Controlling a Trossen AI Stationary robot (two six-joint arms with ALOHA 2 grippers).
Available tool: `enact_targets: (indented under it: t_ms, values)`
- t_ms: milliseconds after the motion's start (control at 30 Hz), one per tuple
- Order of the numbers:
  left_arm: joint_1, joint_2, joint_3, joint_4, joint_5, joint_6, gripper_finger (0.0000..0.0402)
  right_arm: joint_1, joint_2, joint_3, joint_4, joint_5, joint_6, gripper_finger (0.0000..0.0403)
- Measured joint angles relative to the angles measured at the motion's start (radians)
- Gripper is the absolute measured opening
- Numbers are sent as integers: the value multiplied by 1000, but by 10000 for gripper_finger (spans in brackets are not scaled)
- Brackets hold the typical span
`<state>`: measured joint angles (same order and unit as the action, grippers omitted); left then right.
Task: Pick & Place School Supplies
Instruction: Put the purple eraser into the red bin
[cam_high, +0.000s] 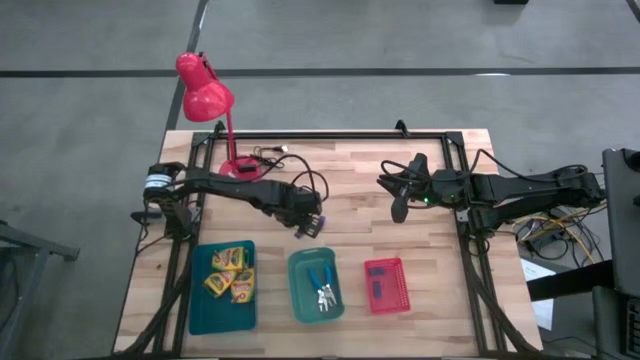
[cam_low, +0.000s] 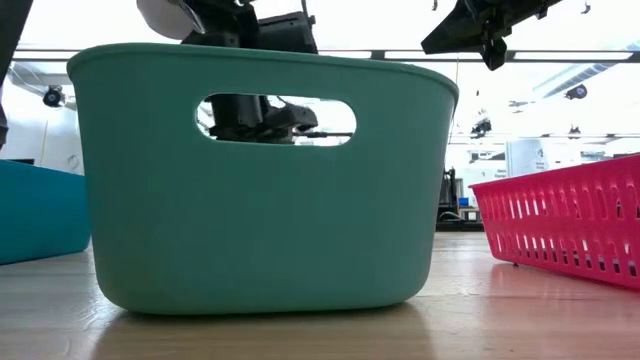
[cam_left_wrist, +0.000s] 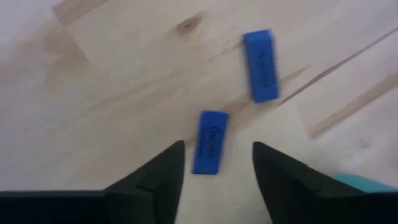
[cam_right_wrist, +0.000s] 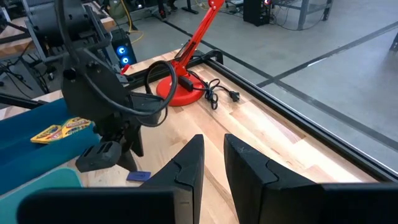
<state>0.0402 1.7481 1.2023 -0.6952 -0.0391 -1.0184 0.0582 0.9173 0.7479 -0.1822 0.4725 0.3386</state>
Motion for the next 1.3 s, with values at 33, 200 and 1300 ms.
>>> enact_targets:
  t_ms: [33, 200, 1300]
  values:
    - [-1, 0, -6, 1, -5, 15, 203, 0, 0, 0, 0, 0, 0, 59]
    - [-25, 0, -33, 90, -25, 91, 232, 0, 0, 0, 0, 0, 0, 59]
    - [-71, 0, -192, 287, -113, 102, 229, 0, 0, 0, 0, 0, 0, 59]
